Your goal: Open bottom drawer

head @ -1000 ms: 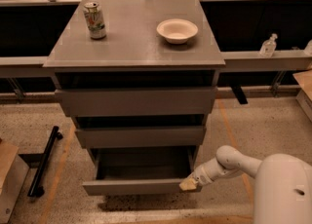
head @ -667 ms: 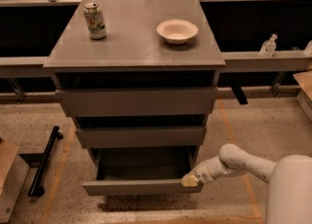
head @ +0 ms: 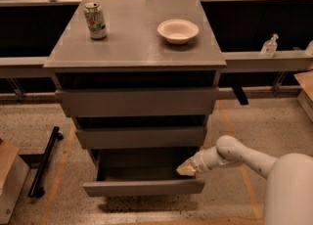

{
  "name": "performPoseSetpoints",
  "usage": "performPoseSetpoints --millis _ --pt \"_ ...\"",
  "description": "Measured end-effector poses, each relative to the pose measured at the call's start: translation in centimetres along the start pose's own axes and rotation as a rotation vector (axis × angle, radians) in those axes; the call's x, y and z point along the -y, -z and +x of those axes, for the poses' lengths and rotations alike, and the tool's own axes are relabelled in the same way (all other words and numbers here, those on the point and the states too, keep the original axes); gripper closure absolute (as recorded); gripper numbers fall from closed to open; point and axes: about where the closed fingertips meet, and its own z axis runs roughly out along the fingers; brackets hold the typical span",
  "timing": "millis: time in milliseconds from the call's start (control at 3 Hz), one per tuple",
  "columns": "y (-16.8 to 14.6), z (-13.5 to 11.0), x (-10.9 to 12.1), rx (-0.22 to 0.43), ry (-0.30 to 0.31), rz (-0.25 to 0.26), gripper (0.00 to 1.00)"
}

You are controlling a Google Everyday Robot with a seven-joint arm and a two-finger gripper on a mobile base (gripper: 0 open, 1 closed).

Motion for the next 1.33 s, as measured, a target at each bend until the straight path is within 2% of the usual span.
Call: performPoseSetpoints --millis 333,667,1000,1333 --pt "-1.2 0.1 1.4 0.011 -0.002 -0.008 0.13" --pt "-2.5 0.9 2.2 0.011 -0.026 -0.031 0.00" --pt "-4.1 2.3 2.1 -0.021 -0.055 -0.062 0.00" --pt "-5.7 4.9 1.1 -0.078 -0.106 -0.103 0.00"
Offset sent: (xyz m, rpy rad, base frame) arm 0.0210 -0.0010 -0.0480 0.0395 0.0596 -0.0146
